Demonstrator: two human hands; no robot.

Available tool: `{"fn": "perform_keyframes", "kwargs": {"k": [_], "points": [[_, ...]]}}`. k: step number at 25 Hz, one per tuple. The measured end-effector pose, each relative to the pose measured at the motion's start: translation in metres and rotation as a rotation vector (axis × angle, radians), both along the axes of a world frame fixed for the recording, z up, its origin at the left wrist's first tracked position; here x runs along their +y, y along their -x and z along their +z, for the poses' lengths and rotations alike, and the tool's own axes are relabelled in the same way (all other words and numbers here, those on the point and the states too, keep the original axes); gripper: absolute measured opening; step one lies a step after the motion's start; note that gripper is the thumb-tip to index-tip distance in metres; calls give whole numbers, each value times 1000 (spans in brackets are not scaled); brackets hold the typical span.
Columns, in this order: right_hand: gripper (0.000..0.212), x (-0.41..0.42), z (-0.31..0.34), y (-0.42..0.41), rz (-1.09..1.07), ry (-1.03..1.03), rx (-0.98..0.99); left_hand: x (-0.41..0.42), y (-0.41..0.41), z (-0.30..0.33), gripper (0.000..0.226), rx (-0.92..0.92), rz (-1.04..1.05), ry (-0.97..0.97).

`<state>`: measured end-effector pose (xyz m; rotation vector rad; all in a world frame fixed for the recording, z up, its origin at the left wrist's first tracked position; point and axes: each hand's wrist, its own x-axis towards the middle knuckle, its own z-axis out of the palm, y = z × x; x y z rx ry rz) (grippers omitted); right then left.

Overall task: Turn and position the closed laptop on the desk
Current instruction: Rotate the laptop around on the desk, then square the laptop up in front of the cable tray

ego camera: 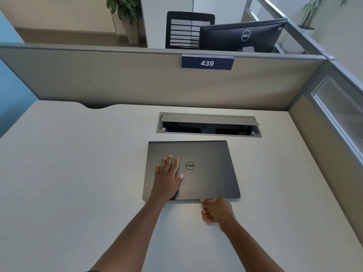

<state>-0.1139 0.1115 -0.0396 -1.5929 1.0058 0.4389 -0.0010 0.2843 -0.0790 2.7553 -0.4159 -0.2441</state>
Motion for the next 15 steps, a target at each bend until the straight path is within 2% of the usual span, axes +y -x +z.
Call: {"fn": "perform_keyframes", "kwargs": {"k": [3, 5, 6, 8, 11, 15], "points": [[25, -32, 4, 8, 233, 452, 21, 23, 38, -3, 89, 19, 207, 71], [24, -54, 7, 14, 147, 623, -94, 42, 63, -5, 113, 75, 397, 102], [29, -64, 7, 17, 88, 649, -176, 51, 75, -7, 122, 94, 443, 109], [51, -80, 6, 17, 101, 618, -253, 66, 89, -12, 128, 80, 409, 110], [77, -87, 2, 13, 251, 530, -235, 75, 87, -10, 115, 87, 372, 188], [80, -84, 1, 13, 388, 599, -258, 78, 74, 2, 112, 124, 398, 311]]}}
